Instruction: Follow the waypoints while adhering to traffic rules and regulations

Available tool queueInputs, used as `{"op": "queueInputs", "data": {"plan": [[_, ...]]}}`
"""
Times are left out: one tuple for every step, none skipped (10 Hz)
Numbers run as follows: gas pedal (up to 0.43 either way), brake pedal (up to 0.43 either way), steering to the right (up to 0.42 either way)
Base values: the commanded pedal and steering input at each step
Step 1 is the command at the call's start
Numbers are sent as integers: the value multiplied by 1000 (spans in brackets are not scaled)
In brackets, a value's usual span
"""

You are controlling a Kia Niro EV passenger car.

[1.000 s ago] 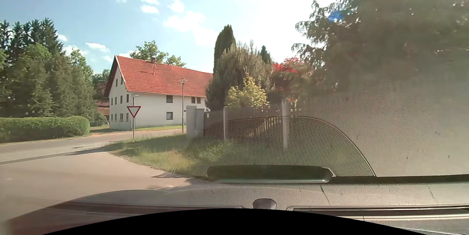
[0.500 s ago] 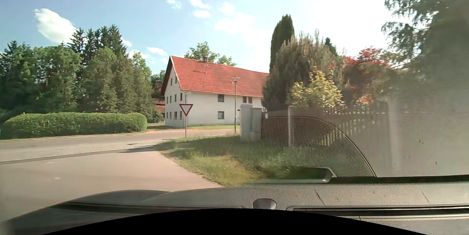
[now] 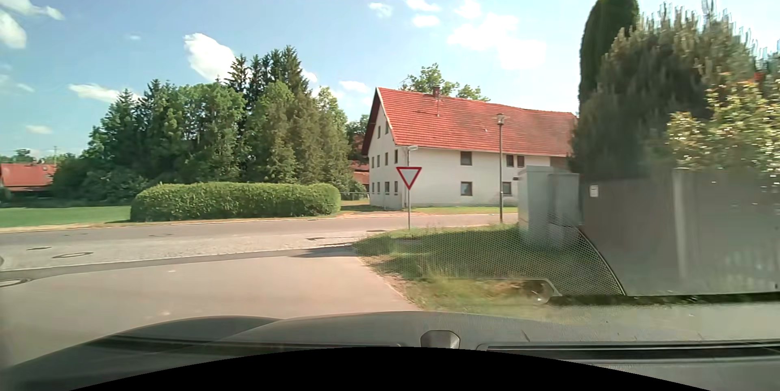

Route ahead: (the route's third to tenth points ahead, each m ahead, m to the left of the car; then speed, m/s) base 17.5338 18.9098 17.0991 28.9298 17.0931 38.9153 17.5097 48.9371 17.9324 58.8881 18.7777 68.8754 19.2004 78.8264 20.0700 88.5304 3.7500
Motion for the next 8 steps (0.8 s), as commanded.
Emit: {"op": "queueInputs", "data": {"plan": [[0,6,-489],[0,6,-453],[0,6,-430],[0,6,-400],[0,18,-370],[0,30,-333],[0,67,-300],[0,116,-258]]}}
